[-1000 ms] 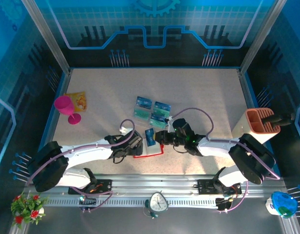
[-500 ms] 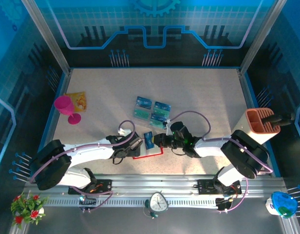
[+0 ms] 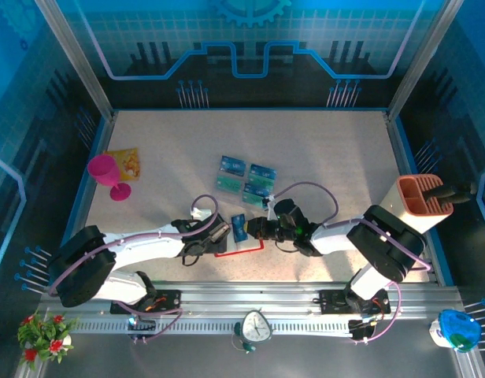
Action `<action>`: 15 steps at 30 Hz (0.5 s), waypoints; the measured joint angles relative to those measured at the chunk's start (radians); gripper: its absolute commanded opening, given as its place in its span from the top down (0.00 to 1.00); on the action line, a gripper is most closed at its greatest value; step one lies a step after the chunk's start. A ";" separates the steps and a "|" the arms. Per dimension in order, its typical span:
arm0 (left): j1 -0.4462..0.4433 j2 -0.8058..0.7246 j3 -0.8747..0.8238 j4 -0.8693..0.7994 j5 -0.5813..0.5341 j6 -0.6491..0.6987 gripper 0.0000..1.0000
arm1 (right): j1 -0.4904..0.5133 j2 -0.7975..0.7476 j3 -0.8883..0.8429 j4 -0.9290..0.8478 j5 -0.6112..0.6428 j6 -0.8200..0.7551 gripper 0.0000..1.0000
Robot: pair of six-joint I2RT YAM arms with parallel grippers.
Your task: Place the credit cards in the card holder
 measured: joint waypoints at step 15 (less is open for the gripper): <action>0.000 -0.002 -0.006 0.011 0.000 -0.018 0.02 | 0.002 0.025 -0.029 0.053 0.000 0.026 1.00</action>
